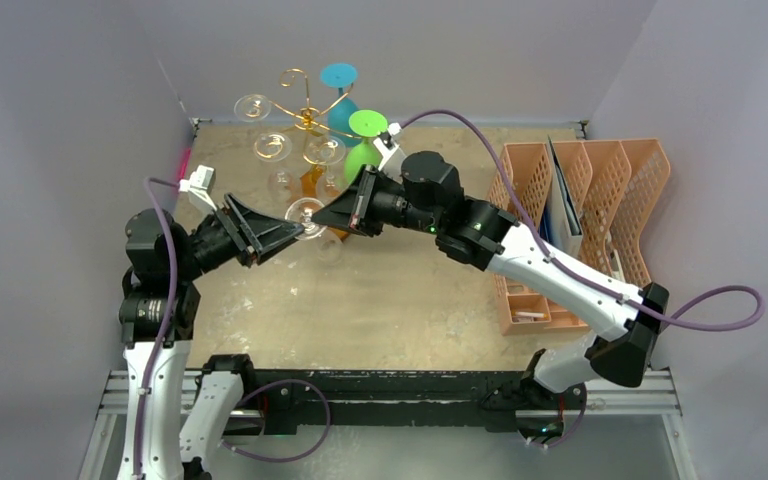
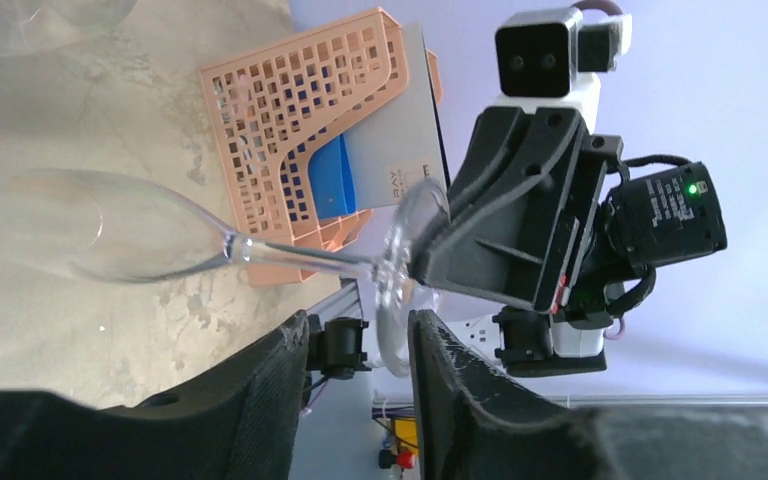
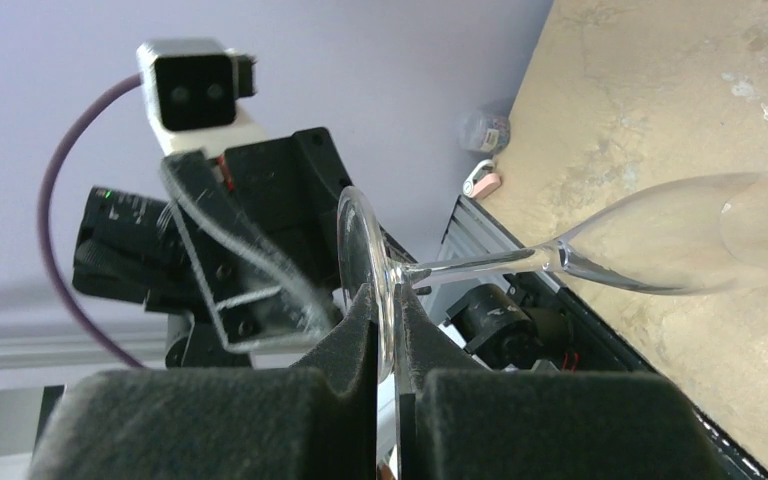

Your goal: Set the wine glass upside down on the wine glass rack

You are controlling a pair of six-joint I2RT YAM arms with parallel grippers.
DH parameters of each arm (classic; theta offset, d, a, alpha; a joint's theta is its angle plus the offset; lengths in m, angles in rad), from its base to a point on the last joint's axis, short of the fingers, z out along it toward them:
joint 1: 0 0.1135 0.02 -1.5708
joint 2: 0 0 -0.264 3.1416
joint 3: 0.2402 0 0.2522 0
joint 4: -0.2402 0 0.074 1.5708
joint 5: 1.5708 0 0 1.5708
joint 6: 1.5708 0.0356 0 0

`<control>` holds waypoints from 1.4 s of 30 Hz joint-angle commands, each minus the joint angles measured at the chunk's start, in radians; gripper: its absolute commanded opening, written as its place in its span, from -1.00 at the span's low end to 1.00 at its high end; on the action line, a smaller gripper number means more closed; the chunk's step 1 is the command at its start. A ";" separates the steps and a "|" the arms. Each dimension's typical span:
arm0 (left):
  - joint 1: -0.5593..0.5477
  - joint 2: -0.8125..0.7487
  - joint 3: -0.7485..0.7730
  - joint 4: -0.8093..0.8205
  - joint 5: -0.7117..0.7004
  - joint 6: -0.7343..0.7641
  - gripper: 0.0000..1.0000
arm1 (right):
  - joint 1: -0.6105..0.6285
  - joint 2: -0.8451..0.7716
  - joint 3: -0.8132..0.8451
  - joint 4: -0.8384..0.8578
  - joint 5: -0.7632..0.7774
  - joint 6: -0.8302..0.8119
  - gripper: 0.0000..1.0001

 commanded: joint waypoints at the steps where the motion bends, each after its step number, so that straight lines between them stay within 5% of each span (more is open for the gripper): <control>1: 0.000 0.022 0.007 0.126 0.017 -0.089 -0.31 | -0.005 -0.058 -0.002 0.068 -0.038 -0.038 -1.00; 9: 0.000 0.060 -0.025 0.192 0.089 -0.139 -0.70 | -0.004 -0.057 -0.009 0.069 -0.049 -0.049 -1.00; 15: 0.000 0.086 -0.003 0.090 0.138 -0.059 -1.00 | -0.005 0.000 0.045 0.046 -0.112 -0.057 -1.00; 19: 0.000 0.090 0.045 -0.005 0.113 0.037 -1.00 | -0.005 0.012 0.051 0.035 -0.111 -0.057 -0.99; 30: 0.000 0.064 0.199 -0.373 -0.301 0.224 -1.00 | -0.009 -0.097 -0.025 0.001 0.034 -0.121 0.37; 42: 0.000 0.105 0.383 -0.449 -0.730 0.285 -1.00 | -0.058 -0.265 -0.167 -0.015 0.124 -0.124 0.50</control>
